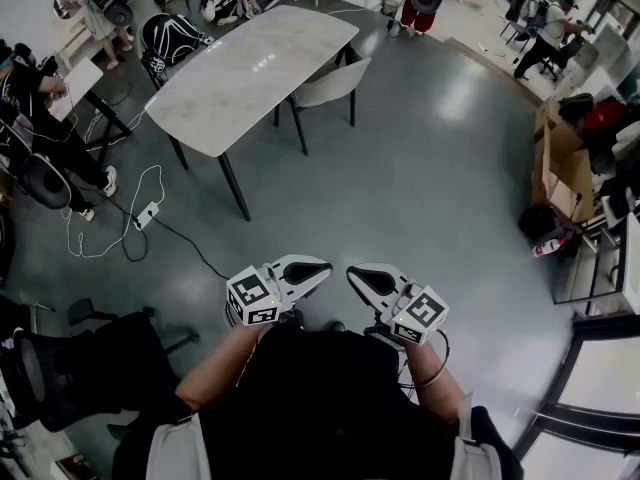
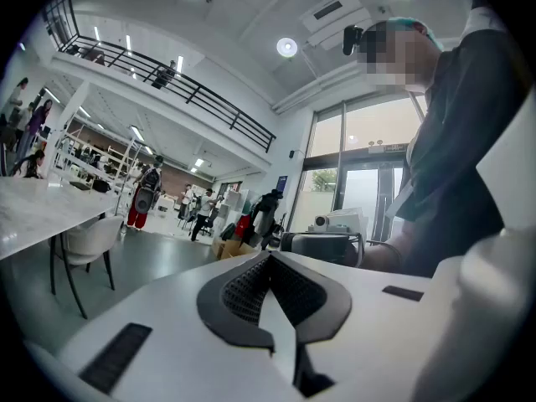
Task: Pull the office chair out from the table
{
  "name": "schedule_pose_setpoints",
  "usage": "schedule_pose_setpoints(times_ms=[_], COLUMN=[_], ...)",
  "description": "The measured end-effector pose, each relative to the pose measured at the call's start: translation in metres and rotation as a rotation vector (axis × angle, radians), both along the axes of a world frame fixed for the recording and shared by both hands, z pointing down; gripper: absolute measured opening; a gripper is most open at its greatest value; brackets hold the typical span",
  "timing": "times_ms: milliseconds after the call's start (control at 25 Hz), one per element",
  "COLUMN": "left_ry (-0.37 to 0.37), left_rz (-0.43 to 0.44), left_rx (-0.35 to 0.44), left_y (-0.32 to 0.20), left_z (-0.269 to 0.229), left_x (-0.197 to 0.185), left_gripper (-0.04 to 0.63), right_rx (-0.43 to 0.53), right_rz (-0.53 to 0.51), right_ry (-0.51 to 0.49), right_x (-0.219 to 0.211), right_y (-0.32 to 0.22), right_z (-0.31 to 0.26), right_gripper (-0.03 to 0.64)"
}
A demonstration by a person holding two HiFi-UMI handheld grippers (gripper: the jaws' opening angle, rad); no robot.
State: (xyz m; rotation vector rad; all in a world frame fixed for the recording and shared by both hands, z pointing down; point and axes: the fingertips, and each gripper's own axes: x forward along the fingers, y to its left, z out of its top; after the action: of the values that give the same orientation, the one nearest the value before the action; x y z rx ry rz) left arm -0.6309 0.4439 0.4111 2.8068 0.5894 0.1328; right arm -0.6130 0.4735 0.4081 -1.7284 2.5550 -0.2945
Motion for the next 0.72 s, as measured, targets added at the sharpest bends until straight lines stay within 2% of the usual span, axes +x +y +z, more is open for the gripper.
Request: schedule_pose_setpoints(times_ms=[400,720], left_ry=[-0.013,-0.012], left_rz=[-0.019,-0.007], left_rx=[-0.001,0.017], left_y=[0.011,0.034], left_z=[-0.001,0.0], left_x=[0.004,0.029], left_gripper=[0.012,0.012], right_rx=[0.012,0.02], right_rz=[0.022,0.068], right_ry=[-0.025,-0.03], right_x=[0.011,0.036], right_y=[0.019,0.044], right_z=[0.003,0.007], right_gripper=[0.018,0.018])
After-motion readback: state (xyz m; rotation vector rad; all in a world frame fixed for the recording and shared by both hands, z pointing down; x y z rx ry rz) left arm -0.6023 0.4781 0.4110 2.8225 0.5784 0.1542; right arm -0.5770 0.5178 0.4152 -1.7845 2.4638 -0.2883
